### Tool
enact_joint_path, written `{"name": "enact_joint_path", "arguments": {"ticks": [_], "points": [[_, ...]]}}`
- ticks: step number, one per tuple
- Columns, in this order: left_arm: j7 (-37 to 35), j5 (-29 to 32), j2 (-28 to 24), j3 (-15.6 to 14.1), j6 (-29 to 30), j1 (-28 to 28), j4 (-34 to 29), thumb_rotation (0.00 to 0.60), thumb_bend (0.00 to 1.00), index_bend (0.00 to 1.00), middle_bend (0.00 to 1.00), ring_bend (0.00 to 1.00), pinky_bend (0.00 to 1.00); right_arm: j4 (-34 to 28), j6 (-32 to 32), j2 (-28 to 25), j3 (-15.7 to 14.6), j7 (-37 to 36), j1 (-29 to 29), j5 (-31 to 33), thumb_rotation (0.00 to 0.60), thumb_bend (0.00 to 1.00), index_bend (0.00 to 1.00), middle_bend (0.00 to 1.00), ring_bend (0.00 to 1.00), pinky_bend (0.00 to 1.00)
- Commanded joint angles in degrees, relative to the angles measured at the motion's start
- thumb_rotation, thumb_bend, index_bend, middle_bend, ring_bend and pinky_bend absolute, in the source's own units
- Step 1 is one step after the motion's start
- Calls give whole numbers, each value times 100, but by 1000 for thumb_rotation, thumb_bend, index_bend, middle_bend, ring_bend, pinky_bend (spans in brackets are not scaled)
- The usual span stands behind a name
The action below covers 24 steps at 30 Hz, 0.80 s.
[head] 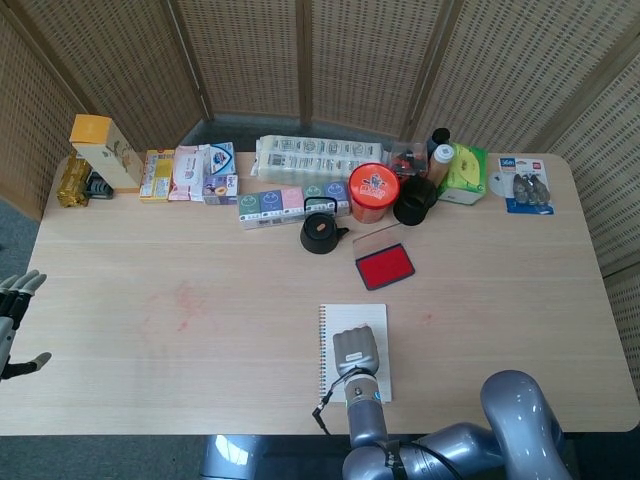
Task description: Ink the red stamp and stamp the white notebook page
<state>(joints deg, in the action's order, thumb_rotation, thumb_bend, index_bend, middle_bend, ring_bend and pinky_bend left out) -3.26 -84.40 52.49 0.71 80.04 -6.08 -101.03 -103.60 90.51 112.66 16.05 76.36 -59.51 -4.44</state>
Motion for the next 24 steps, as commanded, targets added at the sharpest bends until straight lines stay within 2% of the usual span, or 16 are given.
{"name": "enact_joint_path", "arguments": {"ticks": [1, 24], "points": [[18, 7, 9, 1, -16, -8, 2, 600, 0, 0, 12, 0, 13, 82, -81, 25, -44, -10, 55, -14, 600, 443, 704, 1000, 1000, 1000], [51, 17, 24, -3, -22, -7, -2, 600, 0, 0, 12, 0, 13, 236, -208, 86, -57, 87, 245, -124, 600, 442, 705, 1000, 1000, 1000]]}}
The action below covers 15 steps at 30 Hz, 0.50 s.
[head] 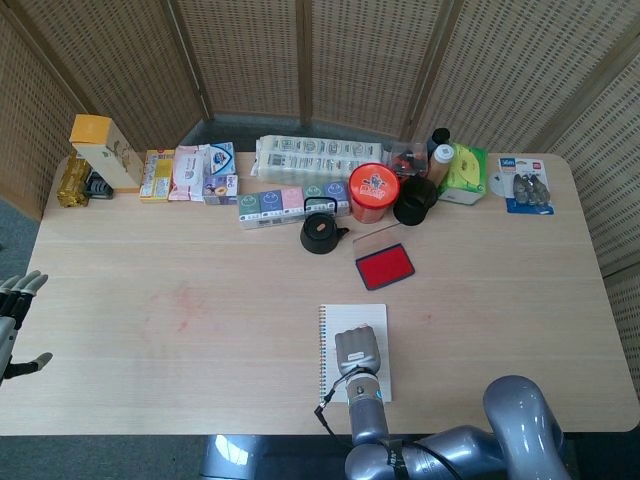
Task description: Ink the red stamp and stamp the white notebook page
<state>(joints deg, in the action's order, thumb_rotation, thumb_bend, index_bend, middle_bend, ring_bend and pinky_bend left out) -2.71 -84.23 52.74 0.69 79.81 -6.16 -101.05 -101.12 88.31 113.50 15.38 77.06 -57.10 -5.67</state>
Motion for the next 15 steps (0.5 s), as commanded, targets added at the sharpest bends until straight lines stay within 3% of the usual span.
{"name": "enact_joint_path", "arguments": {"ticks": [1, 15], "points": [[-6, 0, -2, 0, 1, 1, -1, 600, 0, 0, 12, 0, 12, -26, 25, 0, 17, 28, 6, -3, 600, 443, 706, 1000, 1000, 1000], [-81, -52, -28, -14, 1, -2, -4, 600, 0, 0, 12, 0, 13, -822, 728, -226, 355, 346, -90, -67, 600, 443, 706, 1000, 1000, 1000]]}}
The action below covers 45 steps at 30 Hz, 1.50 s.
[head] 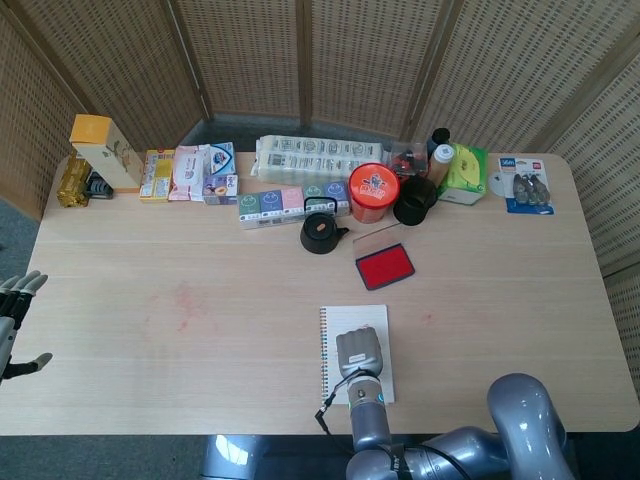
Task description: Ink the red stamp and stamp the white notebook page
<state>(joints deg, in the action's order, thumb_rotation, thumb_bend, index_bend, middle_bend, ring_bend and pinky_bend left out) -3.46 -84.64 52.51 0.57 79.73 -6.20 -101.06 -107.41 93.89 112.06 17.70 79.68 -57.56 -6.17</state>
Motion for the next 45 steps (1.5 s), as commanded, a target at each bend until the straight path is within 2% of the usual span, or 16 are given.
{"name": "enact_joint_path", "arguments": {"ticks": [1, 10, 14, 21, 25, 29, 33, 35, 37, 41, 45], "points": [[-9, -16, -7, -3, 16, 5, -4, 600, 0, 0, 12, 0, 13, -249, 214, -104, 156, 102, -55, -20, 600, 444, 708, 1000, 1000, 1000], [-25, -44, -24, -13, 47, 22, -22, 600, 0, 0, 12, 0, 13, -667, 620, -438, 437, 262, -115, -22, 600, 443, 713, 1000, 1000, 1000], [-32, -41, -31, -13, 55, 28, -26, 600, 0, 0, 12, 0, 13, -670, 687, -631, 468, 310, -93, 9, 600, 443, 712, 1000, 1000, 1000], [-60, -50, -47, -10, 89, 44, -30, 600, 0, 0, 13, 0, 13, -718, 451, -1419, 494, 280, 198, 173, 600, 443, 713, 1000, 1000, 1000], [-20, -71, -40, -18, 105, 51, -43, 600, 0, 0, 12, 0, 13, -723, -107, -1925, 524, 156, 431, 411, 600, 443, 713, 1000, 1000, 1000], [45, -57, -20, -20, 98, 51, -53, 600, 0, 0, 12, 0, 12, -554, -931, -2422, 490, 112, 605, 684, 600, 443, 713, 1000, 1000, 1000], [121, -13, 8, -10, 73, 42, -54, 600, 0, 0, 13, 0, 12, -171, -2117, -2861, 407, -77, 765, 863, 600, 443, 713, 1000, 1000, 1000], [175, 56, 38, 2, 17, 21, -36, 600, 0, 0, 12, 0, 12, 311, -2922, -2987, 265, -291, 859, 750, 600, 443, 714, 1000, 1000, 1000], [202, 104, 56, 13, -19, 7, -30, 600, 0, 0, 13, 0, 13, 593, -3366, -3028, 155, -471, 876, 628, 600, 443, 713, 1000, 1000, 1000], [248, 212, 83, 43, -80, -19, -8, 600, 0, 0, 12, 0, 12, 1106, -3860, -3013, -88, -679, 714, 606, 600, 443, 713, 1000, 1000, 1000], [263, 306, 102, 68, -131, -37, 18, 600, 0, 0, 12, 0, 13, 1370, -4071, -3005, -218, -883, 567, 655, 600, 443, 713, 1000, 1000, 1000]]}}
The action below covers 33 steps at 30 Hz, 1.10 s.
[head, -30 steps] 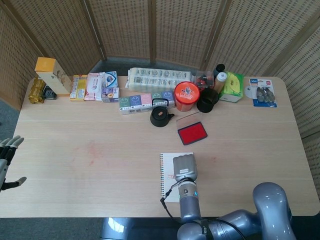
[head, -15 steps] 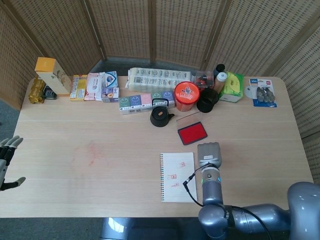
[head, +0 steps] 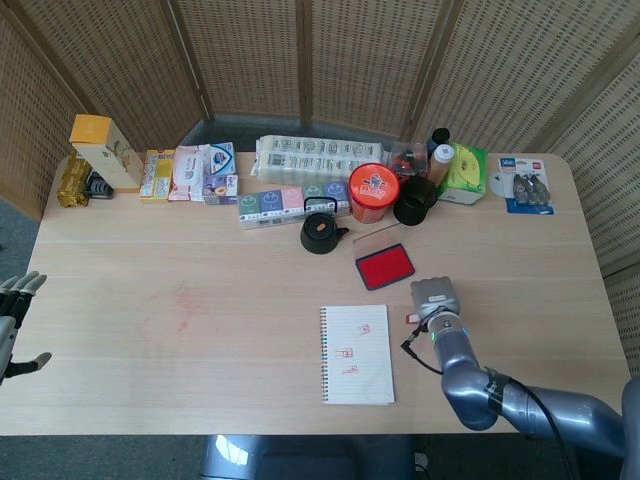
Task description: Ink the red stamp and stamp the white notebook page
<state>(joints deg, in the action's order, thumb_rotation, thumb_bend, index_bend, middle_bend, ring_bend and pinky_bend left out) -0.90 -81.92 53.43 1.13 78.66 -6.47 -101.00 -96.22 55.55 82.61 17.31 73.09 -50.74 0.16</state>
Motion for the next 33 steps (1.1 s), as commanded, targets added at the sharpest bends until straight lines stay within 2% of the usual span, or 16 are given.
{"name": "enact_joint_path", "arguments": {"ticks": [1, 7, 15, 20, 23, 27, 33], "points": [[12, 56, 13, 16, -40, -16, 18, 600, 0, 0, 12, 0, 13, 316, -287, -58, -216, -279, -142, 21, 600, 444, 713, 1000, 1000, 1000], [72, 118, 48, 25, -89, -35, 35, 600, 0, 0, 13, 0, 13, 745, -543, -64, -488, -694, -224, -155, 600, 442, 713, 1000, 1000, 1000], [123, 124, 71, 11, -108, -36, 22, 600, 0, 0, 13, 0, 13, 856, -783, -168, -778, -1173, -288, -300, 600, 425, 698, 986, 1000, 1000], [127, 113, 68, 5, -74, -17, 17, 600, 0, 0, 12, 0, 13, 862, -654, -146, -957, -1396, -362, -525, 600, 418, 665, 956, 1000, 1000], [120, 108, 67, 2, -73, -15, 18, 600, 0, 0, 13, 0, 13, 796, -665, -201, -1012, -1500, -410, -492, 600, 409, 641, 906, 993, 1000], [120, 99, 60, -8, -93, -20, 9, 600, 0, 0, 12, 0, 13, 775, -682, -237, -1112, -1591, -488, -446, 600, 395, 610, 831, 933, 1000], [111, 100, 52, -9, -94, -18, 3, 600, 0, 0, 13, 0, 13, 864, -634, -154, -1294, -1664, -589, -418, 600, 395, 588, 790, 897, 1000]]}}
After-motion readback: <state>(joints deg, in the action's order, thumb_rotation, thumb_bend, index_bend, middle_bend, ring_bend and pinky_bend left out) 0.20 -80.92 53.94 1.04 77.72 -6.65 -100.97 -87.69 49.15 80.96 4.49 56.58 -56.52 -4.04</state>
